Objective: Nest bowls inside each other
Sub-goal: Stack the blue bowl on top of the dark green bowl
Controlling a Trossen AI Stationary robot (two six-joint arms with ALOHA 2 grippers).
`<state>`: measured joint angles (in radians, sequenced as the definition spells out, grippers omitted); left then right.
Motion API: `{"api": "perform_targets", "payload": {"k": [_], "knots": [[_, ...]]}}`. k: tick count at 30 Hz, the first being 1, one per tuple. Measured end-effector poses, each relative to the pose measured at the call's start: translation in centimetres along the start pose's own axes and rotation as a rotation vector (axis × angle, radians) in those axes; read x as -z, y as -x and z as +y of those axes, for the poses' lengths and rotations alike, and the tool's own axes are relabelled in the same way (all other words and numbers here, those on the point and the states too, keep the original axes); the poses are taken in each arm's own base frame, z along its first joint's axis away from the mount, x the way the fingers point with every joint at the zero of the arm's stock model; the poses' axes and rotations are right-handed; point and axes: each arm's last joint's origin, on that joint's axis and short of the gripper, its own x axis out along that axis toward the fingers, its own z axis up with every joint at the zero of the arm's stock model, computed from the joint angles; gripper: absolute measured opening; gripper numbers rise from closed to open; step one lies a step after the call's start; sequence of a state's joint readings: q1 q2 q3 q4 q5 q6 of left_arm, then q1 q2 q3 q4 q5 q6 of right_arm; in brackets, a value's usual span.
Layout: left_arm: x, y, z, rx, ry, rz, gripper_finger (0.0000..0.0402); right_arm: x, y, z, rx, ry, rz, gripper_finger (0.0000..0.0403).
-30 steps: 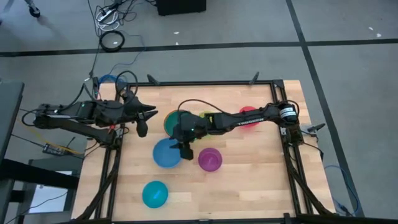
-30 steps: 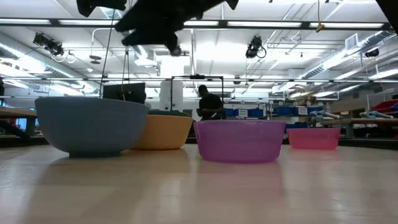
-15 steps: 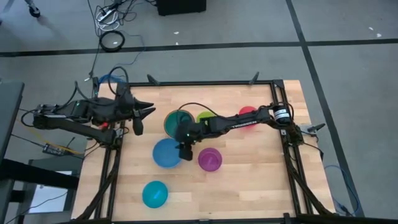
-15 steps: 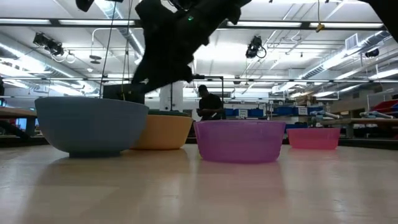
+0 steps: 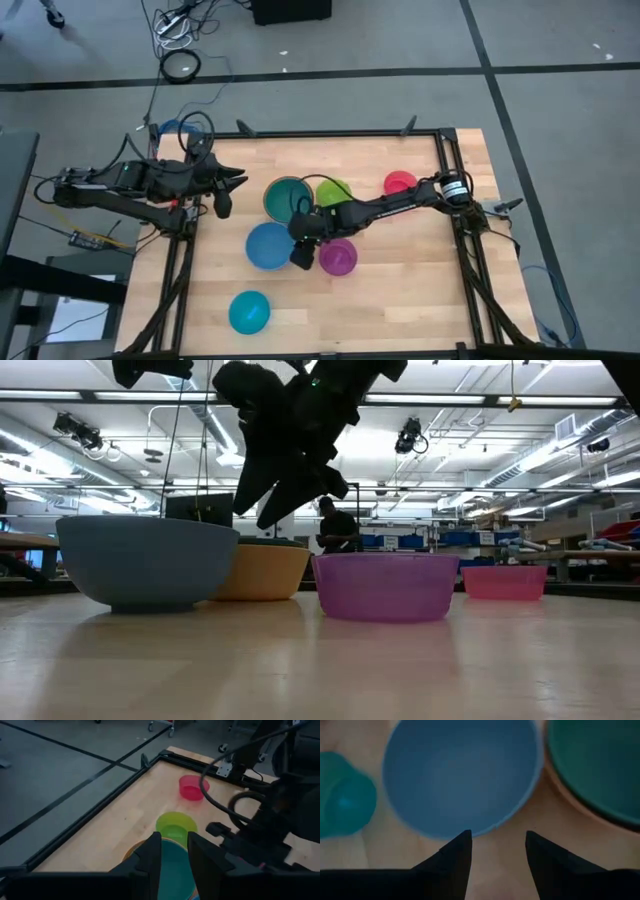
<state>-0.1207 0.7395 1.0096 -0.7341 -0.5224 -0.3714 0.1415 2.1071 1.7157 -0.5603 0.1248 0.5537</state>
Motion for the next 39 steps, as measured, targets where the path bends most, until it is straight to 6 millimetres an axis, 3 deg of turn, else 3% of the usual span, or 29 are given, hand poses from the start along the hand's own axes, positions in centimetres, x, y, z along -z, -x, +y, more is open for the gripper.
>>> {"api": "perform_targets", "payload": {"k": [8, 23, 33, 39], "knots": [[0.0, 0.0, 0.0, 0.0, 0.0, 0.0, 0.0103, -0.6, -0.1, -0.9, -0.021, -0.08, 0.012, 0.0174], [0.0, 0.0, 0.0, 0.001, 0.001, 0.0, 0.0103, -0.9, -0.2, -0.7, -0.037, -0.108, -0.027, 0.0174], [0.0, 0.0, 0.0, 0.001, 0.0, 0.003, 0.0103, 0.5, -5.0, -0.7, -0.095, -0.126, 0.014, 0.0174], [0.1, 0.0, 0.0, -0.001, -0.003, 0.008, 0.0103, 1.1, -6.3, -0.8, -0.091, -0.122, 0.038, 0.016]]}}
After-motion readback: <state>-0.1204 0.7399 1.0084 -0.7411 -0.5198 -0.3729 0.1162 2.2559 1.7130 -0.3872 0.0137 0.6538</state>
